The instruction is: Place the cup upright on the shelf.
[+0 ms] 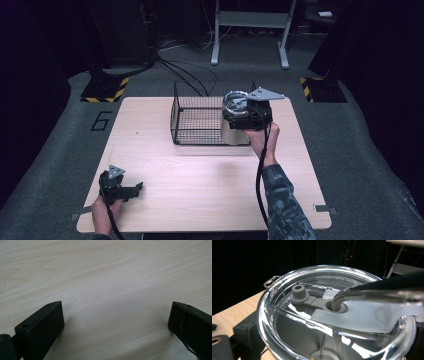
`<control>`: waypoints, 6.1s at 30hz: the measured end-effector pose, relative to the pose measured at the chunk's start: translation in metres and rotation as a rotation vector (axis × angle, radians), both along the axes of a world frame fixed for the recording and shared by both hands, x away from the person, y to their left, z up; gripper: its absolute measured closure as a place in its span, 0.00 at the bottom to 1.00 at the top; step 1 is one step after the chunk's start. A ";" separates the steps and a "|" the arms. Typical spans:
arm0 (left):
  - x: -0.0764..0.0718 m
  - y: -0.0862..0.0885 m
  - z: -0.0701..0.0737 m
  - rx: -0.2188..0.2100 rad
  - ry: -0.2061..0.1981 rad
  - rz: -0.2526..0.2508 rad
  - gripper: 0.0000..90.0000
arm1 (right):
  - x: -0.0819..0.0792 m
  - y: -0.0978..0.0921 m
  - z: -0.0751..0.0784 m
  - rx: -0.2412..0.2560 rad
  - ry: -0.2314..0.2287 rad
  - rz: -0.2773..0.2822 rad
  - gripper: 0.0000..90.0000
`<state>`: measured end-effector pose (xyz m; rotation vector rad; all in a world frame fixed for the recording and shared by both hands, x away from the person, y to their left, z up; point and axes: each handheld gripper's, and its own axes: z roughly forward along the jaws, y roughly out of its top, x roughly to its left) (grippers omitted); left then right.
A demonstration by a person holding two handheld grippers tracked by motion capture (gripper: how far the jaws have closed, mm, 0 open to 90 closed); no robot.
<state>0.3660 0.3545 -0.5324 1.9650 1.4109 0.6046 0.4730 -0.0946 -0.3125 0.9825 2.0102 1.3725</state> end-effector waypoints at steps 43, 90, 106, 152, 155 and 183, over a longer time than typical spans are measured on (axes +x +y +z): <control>0.000 0.001 0.001 0.013 0.006 -0.013 0.00 | 0.083 0.027 0.001 -0.038 0.040 -0.103 0.04; 0.000 0.000 0.000 -0.002 0.001 -0.003 0.00 | 0.138 0.060 -0.068 -0.024 0.188 -0.180 0.04; 0.000 0.000 0.000 -0.002 0.000 -0.004 0.00 | 0.144 0.066 -0.086 -0.027 0.233 -0.200 0.04; 0.000 0.000 0.000 0.003 -0.001 -0.006 0.00 | 0.124 0.064 -0.098 -0.079 0.188 -0.189 0.02; 0.000 0.000 0.000 0.002 0.000 -0.006 0.00 | 0.122 0.065 -0.094 -0.079 0.192 -0.195 0.00; 0.000 0.000 0.000 0.002 0.000 -0.006 0.00 | 0.038 0.025 -0.029 -0.061 0.232 -0.010 0.00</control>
